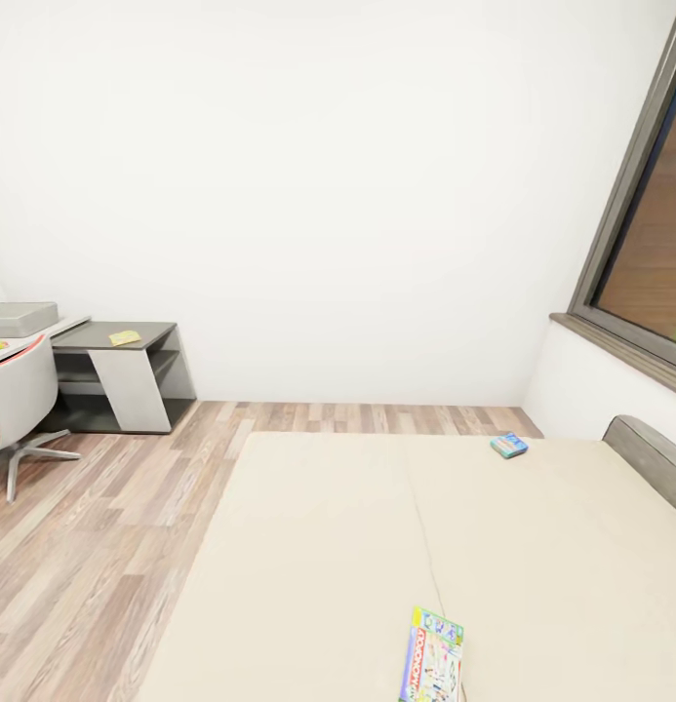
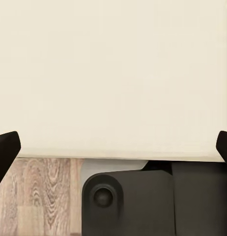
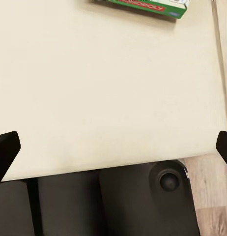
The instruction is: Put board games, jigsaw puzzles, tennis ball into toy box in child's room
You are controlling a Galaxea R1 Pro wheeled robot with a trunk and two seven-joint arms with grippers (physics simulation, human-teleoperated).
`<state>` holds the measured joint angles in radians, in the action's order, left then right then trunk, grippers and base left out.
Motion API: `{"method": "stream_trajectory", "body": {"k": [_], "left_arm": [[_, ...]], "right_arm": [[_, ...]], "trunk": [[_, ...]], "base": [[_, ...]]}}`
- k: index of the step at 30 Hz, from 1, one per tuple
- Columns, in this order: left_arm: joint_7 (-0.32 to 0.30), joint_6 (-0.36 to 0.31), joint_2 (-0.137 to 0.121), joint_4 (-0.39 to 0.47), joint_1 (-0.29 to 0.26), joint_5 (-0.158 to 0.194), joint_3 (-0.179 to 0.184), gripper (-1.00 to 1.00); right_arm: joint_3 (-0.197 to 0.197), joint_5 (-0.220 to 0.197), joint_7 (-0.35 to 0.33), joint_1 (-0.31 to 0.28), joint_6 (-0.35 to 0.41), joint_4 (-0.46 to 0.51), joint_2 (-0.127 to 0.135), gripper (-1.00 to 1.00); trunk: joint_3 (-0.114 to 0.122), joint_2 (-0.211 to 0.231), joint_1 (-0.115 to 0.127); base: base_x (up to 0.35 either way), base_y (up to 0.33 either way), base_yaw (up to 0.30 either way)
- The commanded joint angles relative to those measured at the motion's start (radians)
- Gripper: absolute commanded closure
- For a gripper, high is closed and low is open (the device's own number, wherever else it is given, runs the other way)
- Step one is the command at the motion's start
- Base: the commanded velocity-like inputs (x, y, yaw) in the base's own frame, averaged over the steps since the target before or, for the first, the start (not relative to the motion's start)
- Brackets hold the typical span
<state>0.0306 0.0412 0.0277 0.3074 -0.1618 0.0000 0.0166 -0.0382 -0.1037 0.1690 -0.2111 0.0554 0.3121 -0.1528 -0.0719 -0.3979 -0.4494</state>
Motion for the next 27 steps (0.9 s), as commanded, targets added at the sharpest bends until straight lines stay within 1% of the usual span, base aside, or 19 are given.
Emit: {"method": "stream_trajectory", "body": {"k": [1,17,27], "left_arm": [[0.003,0.003,0.0,-0.001,-0.001,0.0,0.002,-1.0],[0.003,0.003,0.0,-0.001,-0.001,0.0,0.002,-1.0],[0.003,0.003,0.0,-0.001,-0.001,0.0,0.002,-1.0]], "right_arm": [[-0.003,-0.007,0.002,0.0,0.004,0.002,-0.001,-1.0],[-0.003,-0.006,0.002,0.0,0.004,0.002,-0.001,-1.0],[-0.003,-0.006,0.001,0.001,0.004,0.002,0.0,-1.0]], "trunk": [[-0.002,-0.002,-0.001],[-0.002,-0.002,-0.001],[-0.002,-0.002,-0.001]], "base": [[0.0,-0.047,0.0],[0.0,-0.075,0.0],[0.0,-0.16,0.0]]}}
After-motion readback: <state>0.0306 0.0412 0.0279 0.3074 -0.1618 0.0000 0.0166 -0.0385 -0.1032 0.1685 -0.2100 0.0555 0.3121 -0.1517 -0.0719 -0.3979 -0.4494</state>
